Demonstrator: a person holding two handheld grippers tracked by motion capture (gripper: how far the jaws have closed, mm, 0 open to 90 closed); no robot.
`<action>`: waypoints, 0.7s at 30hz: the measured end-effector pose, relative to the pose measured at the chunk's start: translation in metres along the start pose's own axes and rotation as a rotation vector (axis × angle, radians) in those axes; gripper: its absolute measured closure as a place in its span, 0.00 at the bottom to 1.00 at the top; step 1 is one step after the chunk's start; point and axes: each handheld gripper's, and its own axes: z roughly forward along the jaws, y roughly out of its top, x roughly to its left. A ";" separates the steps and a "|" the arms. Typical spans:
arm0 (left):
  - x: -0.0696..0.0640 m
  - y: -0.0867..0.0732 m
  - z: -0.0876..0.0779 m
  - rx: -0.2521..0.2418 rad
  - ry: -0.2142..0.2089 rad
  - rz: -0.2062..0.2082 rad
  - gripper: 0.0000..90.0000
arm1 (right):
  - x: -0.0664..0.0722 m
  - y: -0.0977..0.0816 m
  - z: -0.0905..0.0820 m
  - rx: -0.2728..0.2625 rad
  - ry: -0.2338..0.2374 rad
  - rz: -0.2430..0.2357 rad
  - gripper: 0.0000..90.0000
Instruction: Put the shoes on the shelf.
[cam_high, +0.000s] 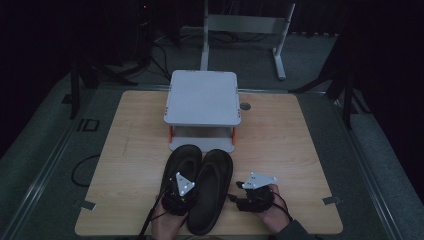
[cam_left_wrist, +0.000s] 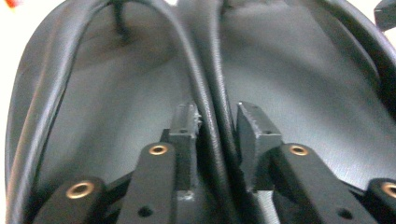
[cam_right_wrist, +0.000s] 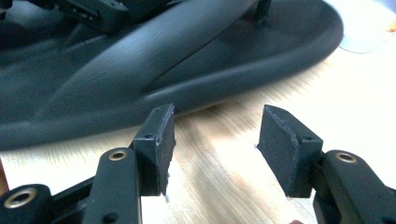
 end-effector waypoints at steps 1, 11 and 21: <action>0.004 -0.001 -0.001 -0.001 0.010 -0.016 0.80 | -0.001 0.000 -0.001 -0.002 0.000 0.001 0.50; 0.016 -0.005 -0.006 -0.003 0.018 -0.033 0.84 | -0.020 -0.008 -0.003 -0.010 -0.040 0.064 0.50; 0.018 -0.004 -0.008 -0.026 0.008 -0.039 0.84 | -0.033 -0.015 -0.004 -0.014 -0.070 0.104 0.50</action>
